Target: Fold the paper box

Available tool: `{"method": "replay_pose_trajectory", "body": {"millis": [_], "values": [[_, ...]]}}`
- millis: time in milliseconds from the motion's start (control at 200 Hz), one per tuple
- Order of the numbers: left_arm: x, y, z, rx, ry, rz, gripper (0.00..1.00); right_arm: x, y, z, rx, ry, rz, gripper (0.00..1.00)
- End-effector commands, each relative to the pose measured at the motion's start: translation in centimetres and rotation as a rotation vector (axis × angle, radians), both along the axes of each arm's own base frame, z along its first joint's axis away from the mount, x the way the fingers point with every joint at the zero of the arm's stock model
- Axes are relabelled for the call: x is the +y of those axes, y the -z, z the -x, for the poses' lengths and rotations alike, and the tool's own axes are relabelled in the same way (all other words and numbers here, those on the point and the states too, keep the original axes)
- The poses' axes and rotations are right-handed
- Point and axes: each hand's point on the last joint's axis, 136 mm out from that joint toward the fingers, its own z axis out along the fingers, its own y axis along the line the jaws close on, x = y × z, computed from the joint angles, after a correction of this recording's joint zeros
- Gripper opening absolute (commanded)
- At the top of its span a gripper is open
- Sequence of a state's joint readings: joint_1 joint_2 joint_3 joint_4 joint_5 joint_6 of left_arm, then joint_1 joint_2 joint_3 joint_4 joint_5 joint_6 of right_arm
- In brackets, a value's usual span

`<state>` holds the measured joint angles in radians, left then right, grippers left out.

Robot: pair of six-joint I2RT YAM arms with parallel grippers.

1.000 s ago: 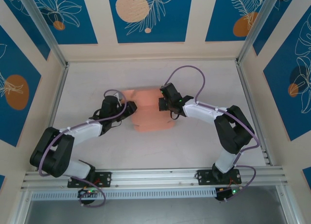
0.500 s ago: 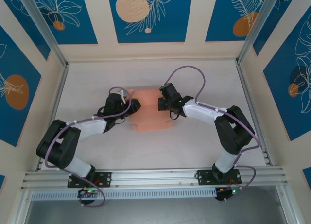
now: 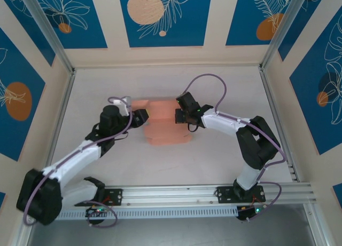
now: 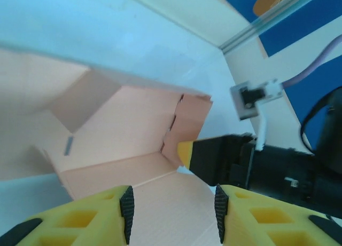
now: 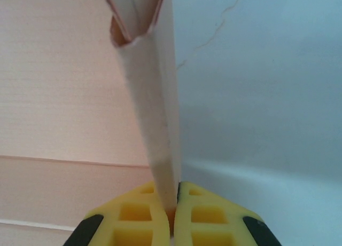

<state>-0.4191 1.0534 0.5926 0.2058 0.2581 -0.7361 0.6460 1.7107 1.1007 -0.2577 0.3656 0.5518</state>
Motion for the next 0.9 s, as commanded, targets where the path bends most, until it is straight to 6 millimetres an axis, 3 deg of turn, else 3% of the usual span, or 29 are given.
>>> {"method": "replay_pose_trajectory", "body": {"millis": [0,145,250,385,640,895], "values": [[5.3,2.1,0.5,0.038,-0.137,-0.165,0.47,0.2,-2.2,0.7,0.017,0.008,-0.056,0.06],[10.3,4.5,-0.5,0.116,-0.257,-0.108,0.47,0.3,-3.1,1.9,0.025,-0.017,-0.092,0.06],[11.3,6.4,-1.4,0.151,-0.263,-0.084,0.47,0.3,-3.8,2.7,0.033,-0.033,-0.107,0.06],[10.7,7.5,-2.8,0.153,-0.232,-0.051,0.47,0.5,-4.3,3.4,0.032,-0.054,-0.106,0.06],[9.3,7.0,-4.9,0.106,-0.172,0.014,0.42,1.3,-3.9,3.6,0.039,-0.079,-0.106,0.05],[5.6,6.8,-4.8,0.085,-0.050,0.077,0.40,1.6,-2.6,3.5,0.077,-0.075,-0.095,0.06]]}}
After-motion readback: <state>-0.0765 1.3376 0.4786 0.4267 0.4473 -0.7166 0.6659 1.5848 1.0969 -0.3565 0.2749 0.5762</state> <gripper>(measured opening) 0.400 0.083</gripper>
